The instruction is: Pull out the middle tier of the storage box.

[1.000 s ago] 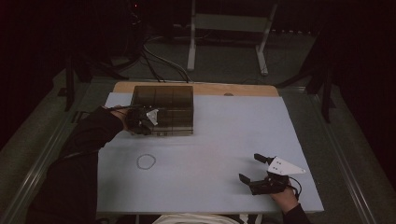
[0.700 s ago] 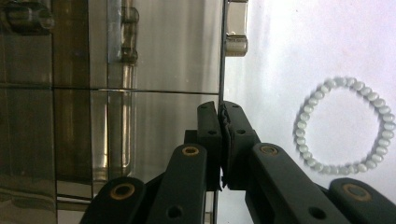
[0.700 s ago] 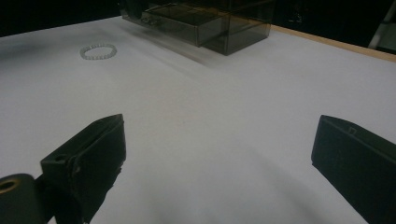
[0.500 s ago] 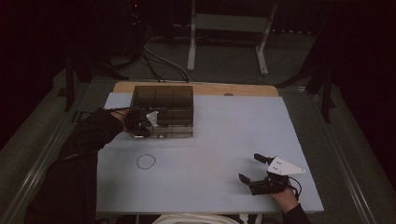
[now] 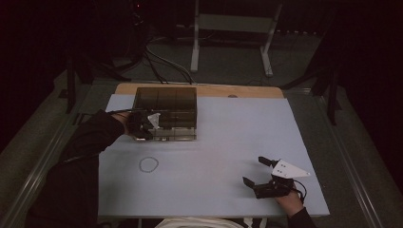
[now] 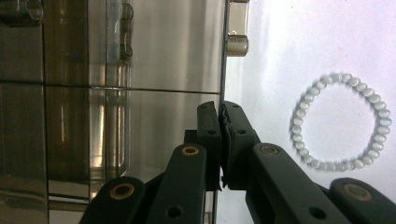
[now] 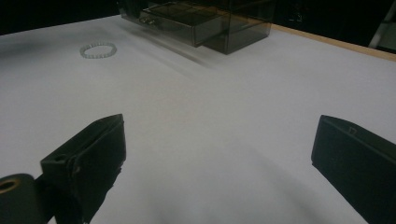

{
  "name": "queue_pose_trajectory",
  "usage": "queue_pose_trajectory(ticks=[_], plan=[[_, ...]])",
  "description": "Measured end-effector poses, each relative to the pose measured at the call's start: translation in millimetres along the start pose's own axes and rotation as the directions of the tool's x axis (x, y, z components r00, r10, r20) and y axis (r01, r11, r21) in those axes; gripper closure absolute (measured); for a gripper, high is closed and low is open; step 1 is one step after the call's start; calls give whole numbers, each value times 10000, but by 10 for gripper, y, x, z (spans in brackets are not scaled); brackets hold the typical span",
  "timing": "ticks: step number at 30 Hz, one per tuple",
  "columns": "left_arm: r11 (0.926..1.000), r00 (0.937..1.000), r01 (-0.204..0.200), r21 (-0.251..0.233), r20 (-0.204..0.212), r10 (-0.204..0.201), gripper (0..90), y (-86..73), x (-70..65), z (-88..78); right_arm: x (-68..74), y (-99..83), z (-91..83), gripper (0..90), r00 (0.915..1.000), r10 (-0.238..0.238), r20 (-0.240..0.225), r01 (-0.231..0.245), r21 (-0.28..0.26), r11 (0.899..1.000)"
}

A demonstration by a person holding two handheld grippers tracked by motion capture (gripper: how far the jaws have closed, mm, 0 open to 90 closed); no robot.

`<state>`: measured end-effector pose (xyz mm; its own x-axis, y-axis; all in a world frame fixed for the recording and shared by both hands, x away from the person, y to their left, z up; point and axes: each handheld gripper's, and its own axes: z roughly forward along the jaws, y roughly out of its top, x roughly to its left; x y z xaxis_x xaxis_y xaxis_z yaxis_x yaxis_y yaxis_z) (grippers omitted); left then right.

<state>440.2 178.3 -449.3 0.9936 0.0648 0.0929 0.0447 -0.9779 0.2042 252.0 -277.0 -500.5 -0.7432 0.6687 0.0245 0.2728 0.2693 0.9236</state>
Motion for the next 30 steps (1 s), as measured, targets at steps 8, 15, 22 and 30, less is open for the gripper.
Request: queue_pose_trajectory(ticks=[8,15,22,30], plan=[[9960,9966,823,-351,49,-822,831,-50,5,-46,0,0,1,28,10000,-27,11,27,16,10000],[9859,9908,1312,-1035,-195,-1339,707,-122,-9,-184,2,0,2,28,10000,-31,9,31,32,10000],[9578,9733,2134,-1927,-433,-2255,519,-199,-39,-320,1,0,1,28,10000,-52,28,52,21,10000],[9173,9499,2966,-2655,-170,-3121,277,-274,-60,-426,4,2,1,28,10000,-54,28,54,16,10000]])
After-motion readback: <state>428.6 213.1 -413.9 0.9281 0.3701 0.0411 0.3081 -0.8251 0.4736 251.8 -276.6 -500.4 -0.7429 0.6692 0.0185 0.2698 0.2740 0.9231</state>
